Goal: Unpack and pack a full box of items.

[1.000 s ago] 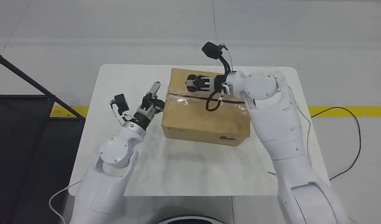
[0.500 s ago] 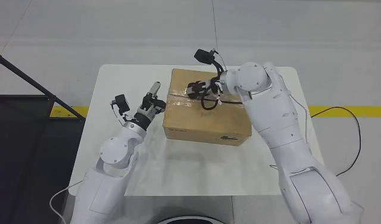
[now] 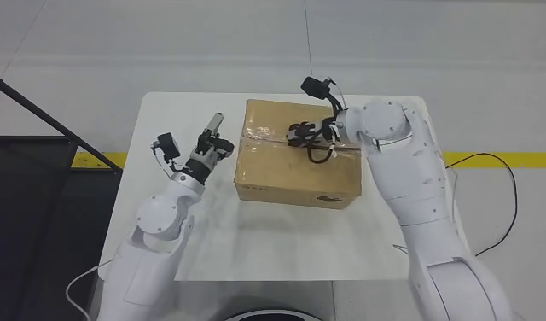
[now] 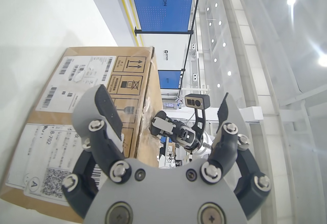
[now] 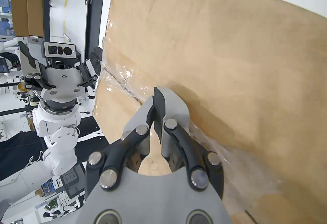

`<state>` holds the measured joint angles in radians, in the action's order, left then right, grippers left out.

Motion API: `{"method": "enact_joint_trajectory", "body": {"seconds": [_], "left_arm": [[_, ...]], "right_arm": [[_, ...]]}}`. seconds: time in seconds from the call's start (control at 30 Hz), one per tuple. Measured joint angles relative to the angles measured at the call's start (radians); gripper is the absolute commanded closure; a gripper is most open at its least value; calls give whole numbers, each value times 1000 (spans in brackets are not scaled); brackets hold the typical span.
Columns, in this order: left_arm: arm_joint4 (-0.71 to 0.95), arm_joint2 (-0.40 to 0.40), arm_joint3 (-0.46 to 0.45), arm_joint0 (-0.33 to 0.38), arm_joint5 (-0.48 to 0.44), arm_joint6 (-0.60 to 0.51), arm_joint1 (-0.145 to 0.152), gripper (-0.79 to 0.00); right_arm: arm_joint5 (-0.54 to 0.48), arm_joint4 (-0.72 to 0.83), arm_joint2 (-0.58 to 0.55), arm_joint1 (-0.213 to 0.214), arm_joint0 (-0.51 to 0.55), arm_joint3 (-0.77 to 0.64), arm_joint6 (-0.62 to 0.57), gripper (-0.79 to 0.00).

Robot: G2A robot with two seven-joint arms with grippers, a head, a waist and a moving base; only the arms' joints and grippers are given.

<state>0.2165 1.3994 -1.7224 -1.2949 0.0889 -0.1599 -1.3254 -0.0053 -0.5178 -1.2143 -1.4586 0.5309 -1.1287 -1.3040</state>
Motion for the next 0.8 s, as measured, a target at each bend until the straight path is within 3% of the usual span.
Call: {"method": "enact_joint_trajectory", "body": {"seconds": [0.43, 0.8], "left_arm": [[10, 21, -23, 6, 5, 1, 1, -785], [31, 57, -50, 15, 2, 1, 4, -785]], "right_arm": [[50, -26, -126, 58, 137, -205, -49, 0], [-185, 119, -271, 97, 310, -459, 101, 0]]}}
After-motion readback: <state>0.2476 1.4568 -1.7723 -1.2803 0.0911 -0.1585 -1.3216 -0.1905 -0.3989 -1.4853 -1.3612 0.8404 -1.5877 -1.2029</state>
